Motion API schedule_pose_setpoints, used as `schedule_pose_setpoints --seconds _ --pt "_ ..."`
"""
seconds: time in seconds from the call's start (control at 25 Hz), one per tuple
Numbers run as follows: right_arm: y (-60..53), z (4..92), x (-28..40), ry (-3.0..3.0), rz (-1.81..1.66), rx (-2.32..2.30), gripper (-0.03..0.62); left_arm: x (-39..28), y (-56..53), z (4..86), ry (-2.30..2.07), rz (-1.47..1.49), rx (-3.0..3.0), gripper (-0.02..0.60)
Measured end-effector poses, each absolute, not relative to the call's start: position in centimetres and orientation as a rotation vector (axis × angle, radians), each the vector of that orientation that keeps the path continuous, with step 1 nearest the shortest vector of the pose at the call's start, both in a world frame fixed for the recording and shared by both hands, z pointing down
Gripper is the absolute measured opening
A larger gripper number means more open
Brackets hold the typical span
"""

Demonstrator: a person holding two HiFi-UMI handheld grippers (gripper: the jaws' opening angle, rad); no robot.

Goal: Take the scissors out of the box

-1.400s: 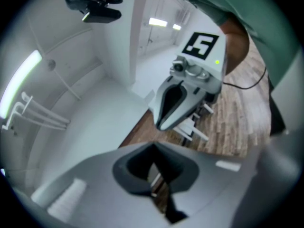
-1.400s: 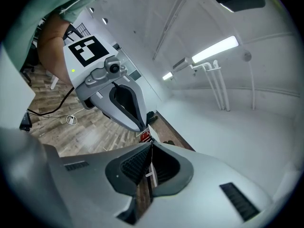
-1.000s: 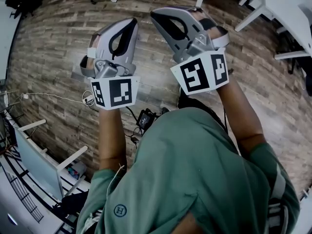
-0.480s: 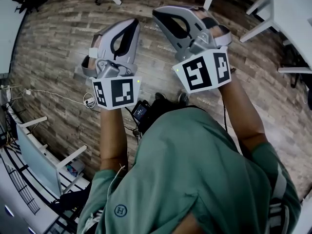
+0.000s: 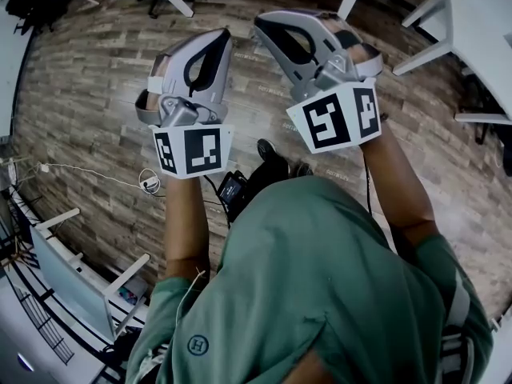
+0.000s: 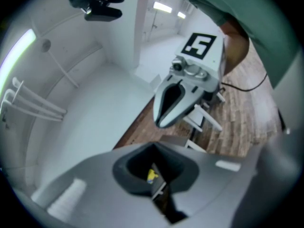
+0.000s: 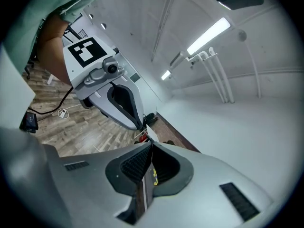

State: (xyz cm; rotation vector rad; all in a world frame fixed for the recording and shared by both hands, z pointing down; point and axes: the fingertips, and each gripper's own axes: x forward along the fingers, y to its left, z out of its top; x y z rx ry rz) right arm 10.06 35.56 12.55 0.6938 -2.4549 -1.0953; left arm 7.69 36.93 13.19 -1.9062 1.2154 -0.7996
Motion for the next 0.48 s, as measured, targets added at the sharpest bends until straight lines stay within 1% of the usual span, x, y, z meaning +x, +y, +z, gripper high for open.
schedule_pose_setpoints --seconds 0.48 --pt "29.4 12.2 2.5 -2.401 -1.091 0.760 0.008 0.2 30.4 12.6 1.161 -0.732 -1.927 -0.002"
